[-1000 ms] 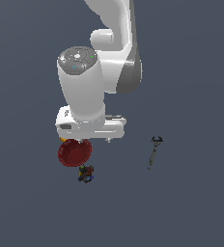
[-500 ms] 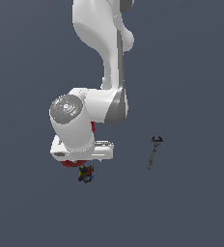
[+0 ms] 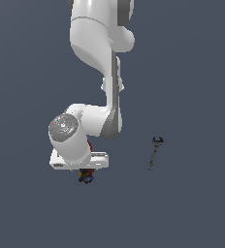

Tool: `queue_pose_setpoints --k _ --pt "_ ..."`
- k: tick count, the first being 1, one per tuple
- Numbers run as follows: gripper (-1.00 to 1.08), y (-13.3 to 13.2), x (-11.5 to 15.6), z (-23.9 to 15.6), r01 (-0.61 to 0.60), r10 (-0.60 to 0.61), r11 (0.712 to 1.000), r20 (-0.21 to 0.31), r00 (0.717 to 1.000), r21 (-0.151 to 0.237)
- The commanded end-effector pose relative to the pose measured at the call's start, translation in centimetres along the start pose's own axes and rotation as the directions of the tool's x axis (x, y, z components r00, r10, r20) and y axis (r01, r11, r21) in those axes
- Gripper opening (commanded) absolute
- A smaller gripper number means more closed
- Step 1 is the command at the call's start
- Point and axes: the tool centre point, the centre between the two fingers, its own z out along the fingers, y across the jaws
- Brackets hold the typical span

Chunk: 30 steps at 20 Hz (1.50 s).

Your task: Pick up a designated object from a clutter of objects.

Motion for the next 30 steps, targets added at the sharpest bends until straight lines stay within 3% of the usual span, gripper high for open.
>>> queue_pose_setpoints --k 1,22,23,30 --pt "1.0 0.2 0.1 0.5 0.001 -0.001 1.0 -0.002 1.0 0.0" --pt "1.0 0.2 0.2 5.6 0.001 -0.001 1.0 -0.002 1.0 0.0" --pt "-1.0 0.2 0.2 5.6 0.001 -0.001 1.0 -0.002 1.0 0.0" --pt "-1.0 0.2 0.2 5.6 0.001 -0.001 1.0 -0.002 1.0 0.0"
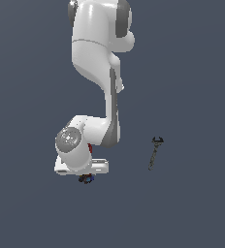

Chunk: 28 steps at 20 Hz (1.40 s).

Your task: Pick up a designated object from a clutter of objects.

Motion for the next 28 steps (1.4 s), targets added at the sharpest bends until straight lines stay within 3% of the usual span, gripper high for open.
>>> queue_pose_setpoints --k 1,14,28 --pt "-1.0 -0.1 -0.3 0.5 0.0 0.0 1.0 0.008 1.0 0.001" --pt "-1.0 -0.9 -1.2 -1.9 0.0 0.0 1.0 0.0 1.0 0.0" --pt "-1.0 -4.9 -6.6 -10.0 0.0 0.0 1.0 0.002 1.0 0.001"
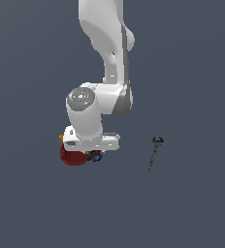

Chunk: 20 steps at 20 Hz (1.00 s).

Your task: Pick up a designated object from a clutter of objects.

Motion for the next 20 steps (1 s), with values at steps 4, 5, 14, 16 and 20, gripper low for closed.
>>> queue_pose_setpoints --k 4,5,14,16,20 --pt "-1.0 -1.9 -2.5 -4.0 0.0 0.0 1.0 -0.001 1.0 0.0" --pt "-1.0 -2.2 -3.0 -4.7 0.0 0.0 1.0 -0.001 1.0 0.0" --pt "-1.0 -5.4 -7.3 -11.4 0.0 0.0 1.0 0.001 1.0 -0.001" --pt "-1.0 -6.1 -8.2 -12.9 0.0 0.0 1.0 0.001 1.0 -0.001" --pt "-1.0 -7.6 -10.2 -16.1 0.0 0.0 1.0 0.002 1.0 -0.002"
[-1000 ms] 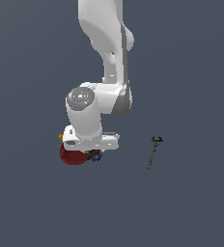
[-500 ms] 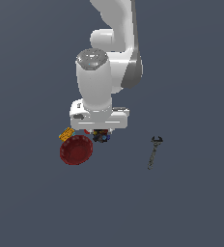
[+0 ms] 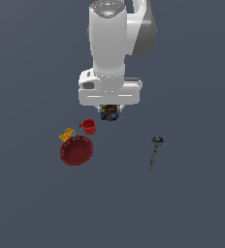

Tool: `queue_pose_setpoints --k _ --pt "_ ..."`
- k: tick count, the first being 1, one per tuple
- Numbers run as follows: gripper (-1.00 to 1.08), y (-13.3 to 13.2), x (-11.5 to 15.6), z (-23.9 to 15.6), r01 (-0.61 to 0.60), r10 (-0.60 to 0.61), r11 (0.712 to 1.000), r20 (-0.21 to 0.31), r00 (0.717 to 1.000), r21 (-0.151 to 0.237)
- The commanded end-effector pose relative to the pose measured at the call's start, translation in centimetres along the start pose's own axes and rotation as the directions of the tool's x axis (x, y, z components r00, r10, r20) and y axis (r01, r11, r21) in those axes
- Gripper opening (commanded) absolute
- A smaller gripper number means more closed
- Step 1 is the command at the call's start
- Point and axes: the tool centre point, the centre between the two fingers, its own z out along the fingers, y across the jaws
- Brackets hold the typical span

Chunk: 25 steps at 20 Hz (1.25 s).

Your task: Pick up a designated object from a clutter of objects.

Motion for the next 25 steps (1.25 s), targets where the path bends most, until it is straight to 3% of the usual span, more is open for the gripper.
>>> queue_pose_setpoints --k 1,14,25 --pt "-1.0 -1.0 -1.3 -2.1 0.0 0.0 1.0 -0.001 1.0 -0.001" --pt "-1.0 -5.4 -6.8 -11.6 0.0 0.0 1.0 0.001 1.0 0.0" --pt "-1.0 -6.7 -8.2 -14.5 0.0 0.0 1.0 0.002 1.0 0.001"
